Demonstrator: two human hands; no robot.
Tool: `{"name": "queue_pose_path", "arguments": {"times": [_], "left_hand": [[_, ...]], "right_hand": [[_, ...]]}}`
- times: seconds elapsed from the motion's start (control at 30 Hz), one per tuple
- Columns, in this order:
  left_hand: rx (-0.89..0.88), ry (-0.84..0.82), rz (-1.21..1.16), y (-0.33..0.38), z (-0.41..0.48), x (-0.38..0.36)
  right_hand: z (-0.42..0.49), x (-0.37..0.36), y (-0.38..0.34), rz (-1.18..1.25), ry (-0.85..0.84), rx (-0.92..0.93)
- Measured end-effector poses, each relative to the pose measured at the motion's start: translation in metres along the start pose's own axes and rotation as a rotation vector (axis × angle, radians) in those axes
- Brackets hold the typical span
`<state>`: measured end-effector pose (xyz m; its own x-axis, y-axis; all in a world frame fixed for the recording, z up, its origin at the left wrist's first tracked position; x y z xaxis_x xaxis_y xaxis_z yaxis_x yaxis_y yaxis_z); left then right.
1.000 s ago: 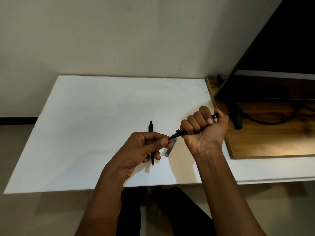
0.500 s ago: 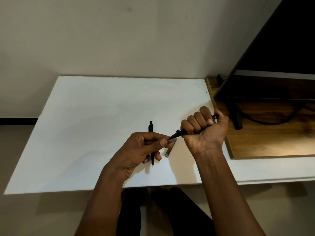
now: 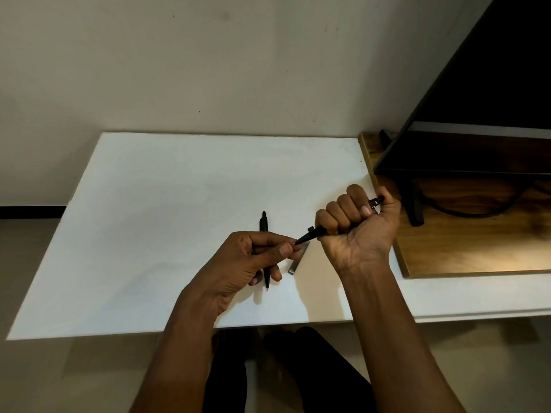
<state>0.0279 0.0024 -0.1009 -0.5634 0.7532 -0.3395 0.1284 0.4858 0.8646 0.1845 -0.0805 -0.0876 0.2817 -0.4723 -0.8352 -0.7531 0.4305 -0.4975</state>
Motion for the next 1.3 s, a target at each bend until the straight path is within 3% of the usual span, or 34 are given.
{"name": "queue_pose_path", "arguments": {"times": [0.23,0.4,0.57,0.73,0.83,0.9,1.3], "left_hand": [[0.023,0.019,0.02,-0.002,0.001,0.002],[0.009,0.335,0.023,-0.006,0.006,0.014],[-0.064,0.564,0.206,-0.019,0.011,0.024],[-0.07,0.601,0.481,-0.03,0.017,0.027],[-0.047,0.617,0.545,-0.031,0.017,0.025],[-0.032,0.624,0.599,-0.03,0.017,0.022],[0.0,0.75,0.874,-0.031,0.018,-0.004]], "right_hand": [[-0.002,0.005,-0.001,-0.038,-0.006,-0.009],[0.007,0.008,-0.004,-0.243,0.128,-0.077],[0.009,0.016,0.011,-0.752,0.259,-0.12],[0.002,0.015,0.025,-1.246,0.36,-0.172],[0.005,0.02,0.035,-1.681,0.35,-0.091],[0.005,0.02,0.041,-1.834,0.341,-0.045],[0.007,0.022,0.067,-2.049,0.418,0.097]]}}
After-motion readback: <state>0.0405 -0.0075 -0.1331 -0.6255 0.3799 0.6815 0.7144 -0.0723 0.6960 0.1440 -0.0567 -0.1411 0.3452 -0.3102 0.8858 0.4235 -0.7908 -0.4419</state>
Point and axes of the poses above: each hand's wrist, its own z-axis towards the middle knuckle, its own x-axis out of the back of the hand, y = z × x, the point moved 1 cm from there along z, towards the middle knuckle, and after that the axes turned 13 degrees about -z, right-handed, at the moved point
